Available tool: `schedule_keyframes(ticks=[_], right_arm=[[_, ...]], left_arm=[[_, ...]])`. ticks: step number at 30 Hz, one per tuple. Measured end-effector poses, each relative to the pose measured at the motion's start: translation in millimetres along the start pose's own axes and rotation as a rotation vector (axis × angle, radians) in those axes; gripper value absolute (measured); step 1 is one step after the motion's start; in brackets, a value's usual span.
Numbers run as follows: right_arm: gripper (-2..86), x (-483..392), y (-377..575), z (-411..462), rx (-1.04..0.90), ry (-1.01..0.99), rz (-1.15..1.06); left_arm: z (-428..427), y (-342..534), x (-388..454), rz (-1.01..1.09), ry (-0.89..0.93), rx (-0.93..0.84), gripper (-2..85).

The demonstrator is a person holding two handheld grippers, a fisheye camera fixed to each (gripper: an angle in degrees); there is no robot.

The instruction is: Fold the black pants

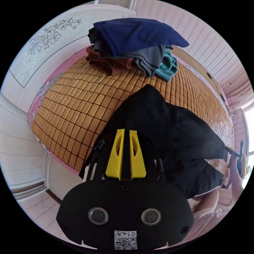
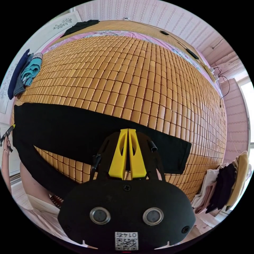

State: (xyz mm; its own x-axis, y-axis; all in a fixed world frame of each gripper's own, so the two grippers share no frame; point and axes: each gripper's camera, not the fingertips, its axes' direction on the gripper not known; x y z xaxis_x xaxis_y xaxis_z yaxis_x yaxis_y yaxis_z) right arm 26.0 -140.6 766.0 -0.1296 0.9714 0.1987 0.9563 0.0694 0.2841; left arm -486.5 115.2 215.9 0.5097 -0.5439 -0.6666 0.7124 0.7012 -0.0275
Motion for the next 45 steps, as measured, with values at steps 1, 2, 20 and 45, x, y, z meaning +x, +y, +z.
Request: schedule_keyframes(ticks=[1,2,20,45], right_arm=[[-0.6,5.9,-11.3,-7.0,-0.029,-0.024,0.024],[-0.5,9.1,-24.8,-15.5,-0.067,-0.017,0.047],[13.5,-563.3,-254.9,-177.2,-0.049,-0.368,-0.987],[3.6,-538.4,-234.8,-189.3,0.163,-0.424,-0.97]], left_arm=[[-22.0,-1.0,-4.7,0.038,-0.004,0.017,4.8],[-32.5,-1.0,-8.5,0.047,-0.013,0.022,5.0],[-179.6,181.6,-190.8,-0.772,0.462,0.278,12.1],[-309.2,197.2,-106.3,-0.577,0.395,0.34,0.3]])
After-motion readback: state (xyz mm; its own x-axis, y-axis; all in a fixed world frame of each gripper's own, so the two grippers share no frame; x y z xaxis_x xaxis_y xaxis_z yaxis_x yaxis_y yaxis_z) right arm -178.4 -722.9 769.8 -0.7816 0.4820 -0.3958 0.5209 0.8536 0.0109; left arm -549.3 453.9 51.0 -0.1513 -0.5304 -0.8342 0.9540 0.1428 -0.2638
